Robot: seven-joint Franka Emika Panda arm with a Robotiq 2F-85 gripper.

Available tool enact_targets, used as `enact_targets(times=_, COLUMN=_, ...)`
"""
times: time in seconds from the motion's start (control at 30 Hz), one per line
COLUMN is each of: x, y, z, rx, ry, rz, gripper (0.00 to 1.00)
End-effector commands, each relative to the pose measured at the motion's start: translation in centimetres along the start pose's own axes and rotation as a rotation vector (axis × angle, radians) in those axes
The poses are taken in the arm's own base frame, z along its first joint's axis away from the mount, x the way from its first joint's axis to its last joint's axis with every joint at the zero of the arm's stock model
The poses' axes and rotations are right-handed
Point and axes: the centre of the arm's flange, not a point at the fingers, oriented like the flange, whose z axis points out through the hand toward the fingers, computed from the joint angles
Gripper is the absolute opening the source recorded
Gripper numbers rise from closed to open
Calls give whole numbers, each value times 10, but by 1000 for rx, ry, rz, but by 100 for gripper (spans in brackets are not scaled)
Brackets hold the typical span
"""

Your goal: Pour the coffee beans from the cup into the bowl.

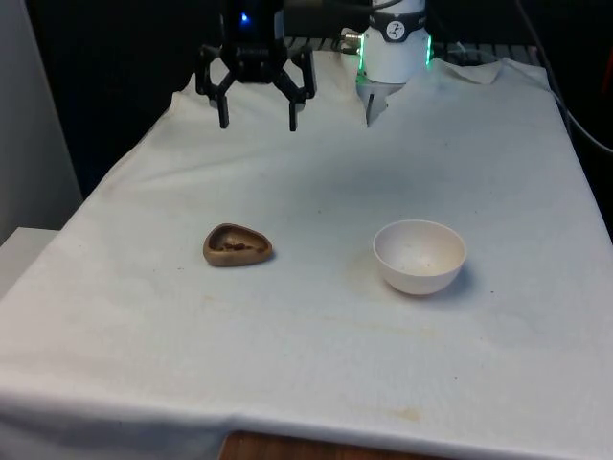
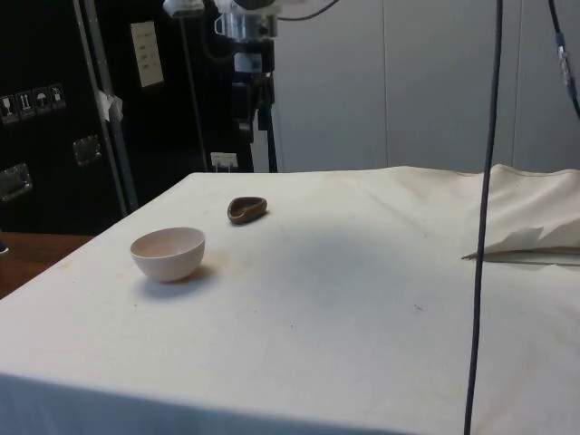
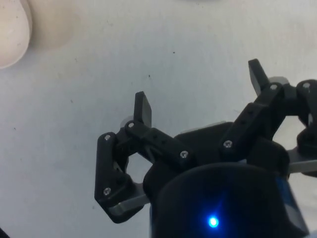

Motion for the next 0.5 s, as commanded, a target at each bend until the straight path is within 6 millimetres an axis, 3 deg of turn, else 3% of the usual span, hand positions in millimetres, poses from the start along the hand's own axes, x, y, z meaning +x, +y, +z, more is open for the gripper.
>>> enact_targets(times=0.0, x=2, y=1, z=1, rx=2, ry=2, rz=1, gripper=100)
enact_targets(times=0.23, x=13, y=21, z=8, rx=43, ry=20, rz=9, gripper=100)
enact_targets(times=0.47, x=12, y=35, z=9, rx=50, ry=24, rz=11, gripper=100)
